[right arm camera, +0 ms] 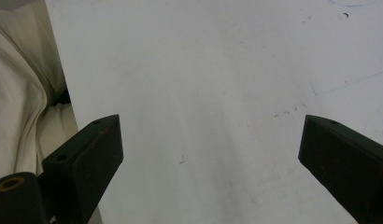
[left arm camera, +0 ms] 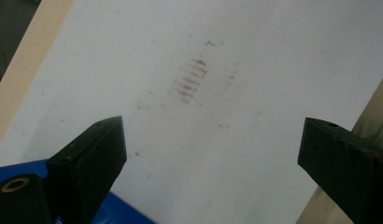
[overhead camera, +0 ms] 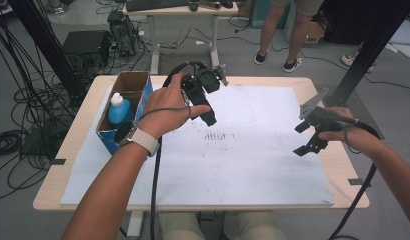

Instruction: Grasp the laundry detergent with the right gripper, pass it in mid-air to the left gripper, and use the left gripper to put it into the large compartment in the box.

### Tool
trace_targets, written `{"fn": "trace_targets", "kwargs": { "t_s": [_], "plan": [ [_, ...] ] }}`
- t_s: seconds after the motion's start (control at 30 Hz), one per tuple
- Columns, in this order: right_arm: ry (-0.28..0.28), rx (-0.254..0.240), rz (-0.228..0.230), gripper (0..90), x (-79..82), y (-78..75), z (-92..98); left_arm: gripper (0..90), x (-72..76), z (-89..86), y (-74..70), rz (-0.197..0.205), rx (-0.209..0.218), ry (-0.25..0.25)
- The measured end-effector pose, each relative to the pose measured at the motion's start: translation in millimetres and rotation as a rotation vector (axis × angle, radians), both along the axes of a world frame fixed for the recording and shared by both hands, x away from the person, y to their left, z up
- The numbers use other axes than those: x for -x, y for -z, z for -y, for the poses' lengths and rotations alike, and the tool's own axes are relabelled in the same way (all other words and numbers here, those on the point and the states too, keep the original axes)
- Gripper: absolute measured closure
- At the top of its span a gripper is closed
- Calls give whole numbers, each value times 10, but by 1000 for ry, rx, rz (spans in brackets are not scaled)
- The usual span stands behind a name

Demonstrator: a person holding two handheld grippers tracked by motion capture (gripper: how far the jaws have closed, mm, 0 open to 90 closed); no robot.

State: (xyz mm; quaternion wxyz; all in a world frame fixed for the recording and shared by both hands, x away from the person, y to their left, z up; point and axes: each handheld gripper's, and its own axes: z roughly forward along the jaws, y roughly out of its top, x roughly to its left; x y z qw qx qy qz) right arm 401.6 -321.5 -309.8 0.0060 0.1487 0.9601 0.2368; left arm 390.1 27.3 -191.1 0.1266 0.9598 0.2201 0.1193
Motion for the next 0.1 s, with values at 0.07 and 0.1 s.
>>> {"fn": "trace_targets", "kwargs": {
  "t_s": [0.07, 0.1],
  "plan": [
    [17, 9, -10, 64, 13, -10, 0, 83, 0, -7, -3, -1, 1, 0],
    [6, 4, -1, 64, 4, -5, -1, 83, 2, -12, -6, -1, -1, -2]
  ]
}}
